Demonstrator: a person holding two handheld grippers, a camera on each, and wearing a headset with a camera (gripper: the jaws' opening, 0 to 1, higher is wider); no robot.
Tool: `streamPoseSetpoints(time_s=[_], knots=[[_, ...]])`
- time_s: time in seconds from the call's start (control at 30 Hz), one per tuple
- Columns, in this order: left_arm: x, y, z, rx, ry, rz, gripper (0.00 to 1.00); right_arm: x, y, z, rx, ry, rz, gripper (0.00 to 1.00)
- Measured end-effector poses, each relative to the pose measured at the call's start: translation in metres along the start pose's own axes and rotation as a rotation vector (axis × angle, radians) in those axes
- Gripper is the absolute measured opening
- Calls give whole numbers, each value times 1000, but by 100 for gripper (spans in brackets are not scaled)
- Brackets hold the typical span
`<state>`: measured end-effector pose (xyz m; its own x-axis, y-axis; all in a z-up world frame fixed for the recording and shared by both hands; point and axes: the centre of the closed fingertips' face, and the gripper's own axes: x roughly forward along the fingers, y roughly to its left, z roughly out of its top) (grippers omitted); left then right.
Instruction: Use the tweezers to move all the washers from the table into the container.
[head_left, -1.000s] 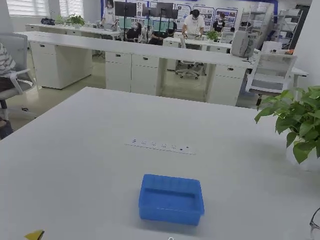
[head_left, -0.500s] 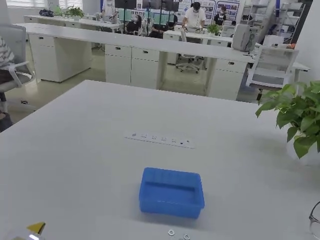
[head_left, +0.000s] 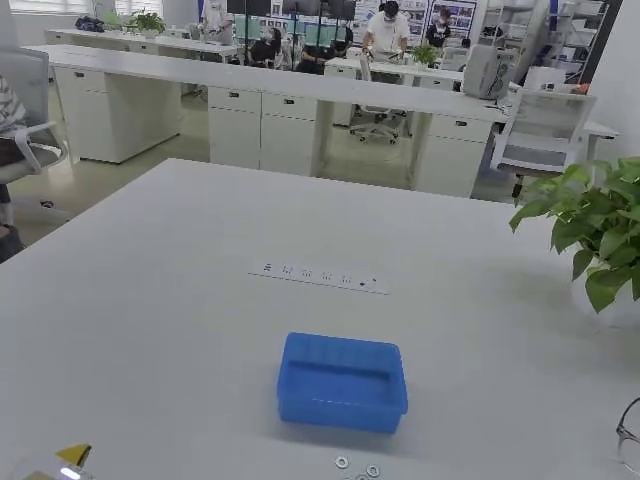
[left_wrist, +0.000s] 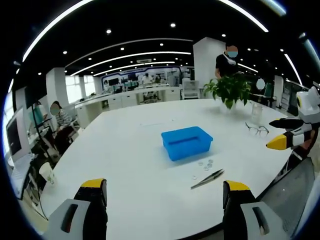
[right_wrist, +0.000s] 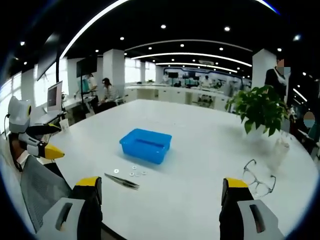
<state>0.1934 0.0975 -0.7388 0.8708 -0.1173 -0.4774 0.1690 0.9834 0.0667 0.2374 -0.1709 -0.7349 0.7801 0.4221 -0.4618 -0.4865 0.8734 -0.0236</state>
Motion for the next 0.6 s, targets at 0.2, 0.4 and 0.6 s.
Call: streamPoseSetpoints(time_s=[0.2, 0.4, 0.6], knots=[[1, -2, -1, 10, 7, -6, 99, 1, 1, -1, -2, 5, 3, 99], [1, -2, -2, 10, 9, -6, 99, 2, 2, -3, -8, 15, 10, 99], [2, -2, -2, 12, 13, -11, 99, 5, 3, -3, -16, 22, 18, 99]])
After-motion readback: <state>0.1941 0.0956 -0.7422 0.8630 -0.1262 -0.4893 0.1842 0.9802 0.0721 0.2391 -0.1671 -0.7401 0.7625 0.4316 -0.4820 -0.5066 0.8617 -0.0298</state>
